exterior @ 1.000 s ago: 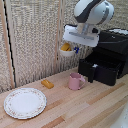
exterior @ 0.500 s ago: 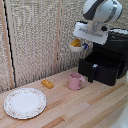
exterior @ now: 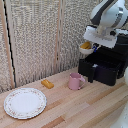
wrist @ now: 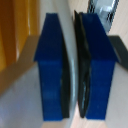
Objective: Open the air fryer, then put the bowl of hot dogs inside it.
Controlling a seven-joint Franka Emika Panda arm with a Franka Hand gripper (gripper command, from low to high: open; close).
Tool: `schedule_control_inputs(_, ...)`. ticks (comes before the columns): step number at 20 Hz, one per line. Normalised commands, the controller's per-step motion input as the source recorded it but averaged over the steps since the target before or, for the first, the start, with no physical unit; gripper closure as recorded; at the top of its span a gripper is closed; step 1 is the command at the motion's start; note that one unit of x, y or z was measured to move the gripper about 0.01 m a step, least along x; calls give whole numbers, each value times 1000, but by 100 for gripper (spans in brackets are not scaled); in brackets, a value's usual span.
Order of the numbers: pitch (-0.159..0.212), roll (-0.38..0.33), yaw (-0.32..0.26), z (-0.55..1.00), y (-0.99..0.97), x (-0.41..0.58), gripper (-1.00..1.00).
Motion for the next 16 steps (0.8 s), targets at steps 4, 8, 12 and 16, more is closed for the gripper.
schedule_control_inputs(4, 0, 31, -193, -183, -581, 186, 100)
schedule_control_inputs(8, 1, 31, -184, -115, -591, 191, 100)
schedule_control_inputs(12, 59, 59, -102, 0, -761, 46, 100)
schedule_control_inputs(16, 42, 70, -54, 0, -714, 0, 100)
